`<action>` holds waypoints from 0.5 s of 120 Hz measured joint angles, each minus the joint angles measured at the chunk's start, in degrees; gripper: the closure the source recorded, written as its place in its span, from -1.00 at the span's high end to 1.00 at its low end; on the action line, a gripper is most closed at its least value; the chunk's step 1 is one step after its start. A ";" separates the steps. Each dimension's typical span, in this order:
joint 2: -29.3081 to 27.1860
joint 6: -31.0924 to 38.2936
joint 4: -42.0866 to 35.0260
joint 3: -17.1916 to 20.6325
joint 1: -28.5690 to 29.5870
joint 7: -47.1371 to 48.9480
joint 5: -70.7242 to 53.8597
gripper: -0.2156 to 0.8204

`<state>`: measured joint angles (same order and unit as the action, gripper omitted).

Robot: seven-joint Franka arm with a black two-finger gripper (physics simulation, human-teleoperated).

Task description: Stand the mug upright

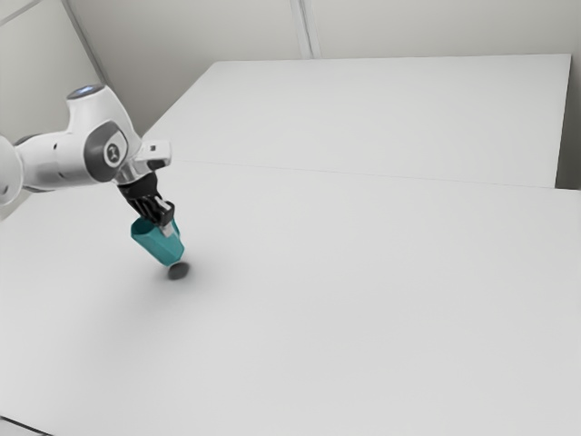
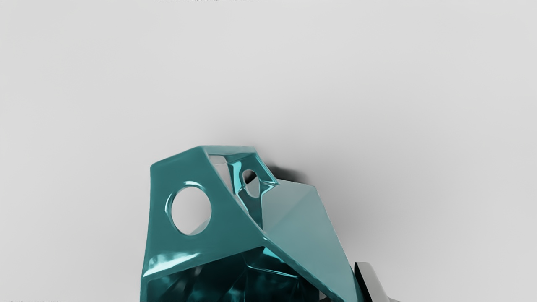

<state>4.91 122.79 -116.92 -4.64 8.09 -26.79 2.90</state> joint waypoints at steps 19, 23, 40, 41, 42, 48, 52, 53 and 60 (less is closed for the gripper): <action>1.39 2.32 -0.27 0.64 -0.28 4.31 -0.47 -0.93; 1.89 2.64 -0.23 0.74 -0.30 5.09 -0.69 -0.93; 3.37 3.80 -0.18 1.42 -0.30 7.96 -1.20 -0.93; 3.45 3.85 -0.18 1.44 -0.31 8.11 -1.21 -0.93; 3.52 3.90 -0.18 1.46 -0.32 8.26 -1.23 -0.93; 3.91 4.18 -0.15 1.52 -0.41 9.10 -1.29 -0.92; 4.11 4.35 -0.12 1.54 -0.48 9.60 -1.29 -0.89; 4.16 4.39 -0.12 1.55 -0.49 9.72 -1.28 -0.88; 4.50 4.60 -0.10 1.56 -0.57 10.44 -1.19 -0.81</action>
<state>9.41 127.39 -117.02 -3.08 7.52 -16.35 1.71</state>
